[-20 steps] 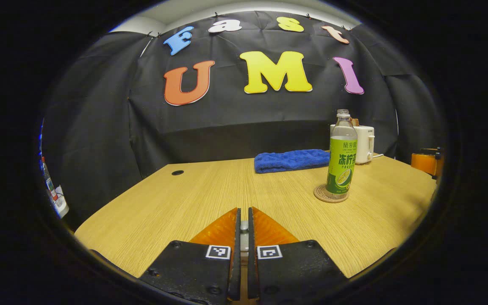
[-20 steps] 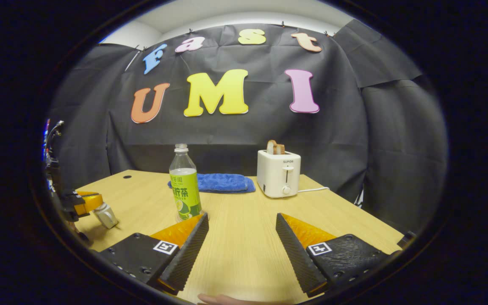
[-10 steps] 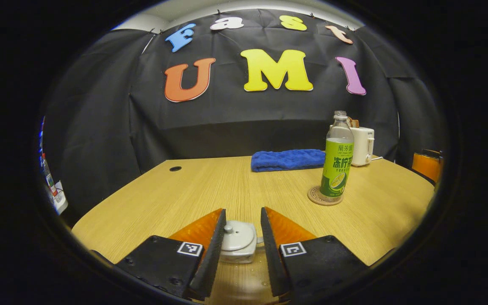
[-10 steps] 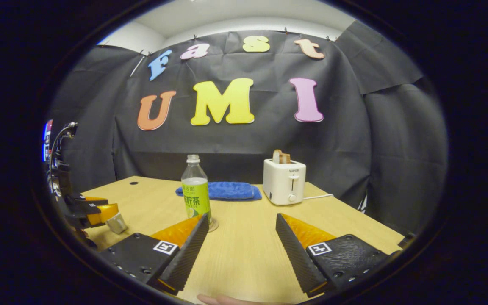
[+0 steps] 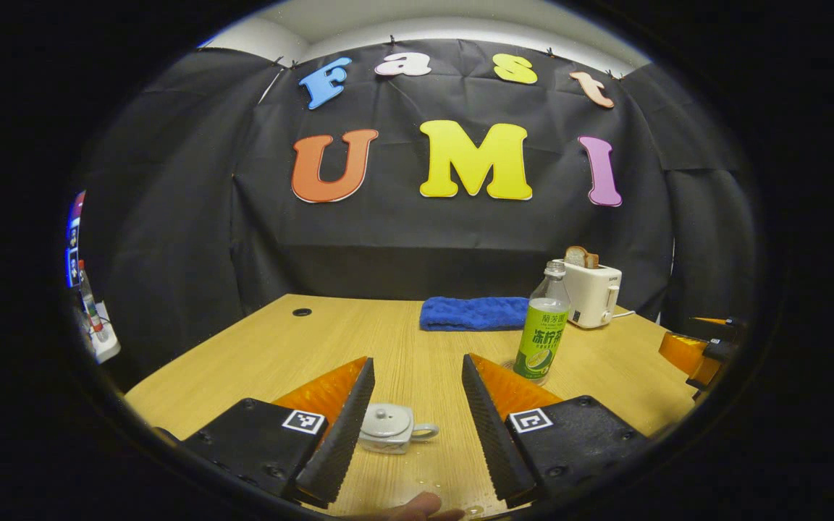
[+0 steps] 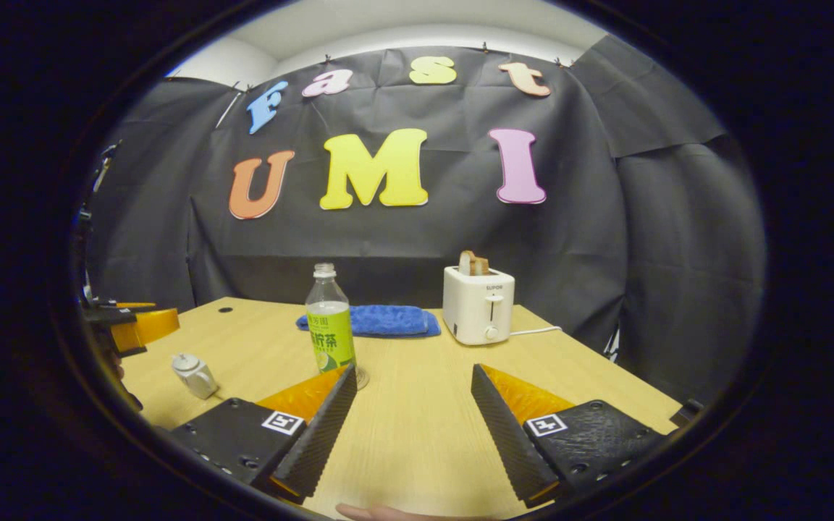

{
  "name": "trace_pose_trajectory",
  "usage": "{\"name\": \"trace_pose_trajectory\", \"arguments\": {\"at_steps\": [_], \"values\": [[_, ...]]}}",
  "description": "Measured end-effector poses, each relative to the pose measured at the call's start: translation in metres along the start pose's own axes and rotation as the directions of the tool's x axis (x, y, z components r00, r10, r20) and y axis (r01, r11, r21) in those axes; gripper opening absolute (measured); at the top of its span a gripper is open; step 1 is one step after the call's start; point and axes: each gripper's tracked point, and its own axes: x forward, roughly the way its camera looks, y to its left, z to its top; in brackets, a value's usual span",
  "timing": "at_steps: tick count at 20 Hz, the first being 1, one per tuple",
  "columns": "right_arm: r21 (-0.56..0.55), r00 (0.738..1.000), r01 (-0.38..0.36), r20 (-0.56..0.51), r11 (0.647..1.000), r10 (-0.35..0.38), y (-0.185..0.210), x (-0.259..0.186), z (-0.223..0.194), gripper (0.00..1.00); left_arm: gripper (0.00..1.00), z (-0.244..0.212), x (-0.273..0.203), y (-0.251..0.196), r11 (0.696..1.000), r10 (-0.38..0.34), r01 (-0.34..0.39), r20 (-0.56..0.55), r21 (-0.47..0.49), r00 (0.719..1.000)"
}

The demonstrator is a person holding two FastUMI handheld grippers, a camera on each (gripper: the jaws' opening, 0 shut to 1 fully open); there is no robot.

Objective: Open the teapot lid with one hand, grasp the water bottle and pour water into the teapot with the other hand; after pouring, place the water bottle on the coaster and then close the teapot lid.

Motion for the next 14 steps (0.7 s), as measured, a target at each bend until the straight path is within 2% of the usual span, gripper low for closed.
{"name": "trace_pose_trajectory", "arguments": {"at_steps": [4,5,7,8,14], "values": [[-0.014,1.0,-0.014,0.003,1.0,0.014,0.006,-0.022,0.015,0.95,0.77,0.016,-0.031,-0.001,1.0,0.022,-0.022,0.005,0.018,1.0],[-0.011,1.0,-0.016,-0.001,1.0,0.016,0.007,-0.029,0.018,0.99,0.77,0.023,-0.039,-0.003,1.0,0.018,-0.018,0.017,0.012,1.0],[-0.011,1.0,0.003,-0.023,1.0,-0.004,0.008,-0.041,0.02,0.92,0.77,0.029,-0.053,-0.008,1.0,0.003,-0.003,0.026,-0.005,1.0],[-0.014,0.999,0.011,-0.034,1.0,-0.012,0.008,-0.048,0.02,0.95,0.77,0.032,-0.061,-0.011,1.0,-0.005,0.006,0.034,-0.011,0.999],[-0.034,0.999,0.03,-0.041,0.999,-0.031,0.008,-0.071,0.029,0.95,0.77,0.039,-0.082,-0.014,0.999,-0.021,0.023,0.052,-0.031,0.998]]}}
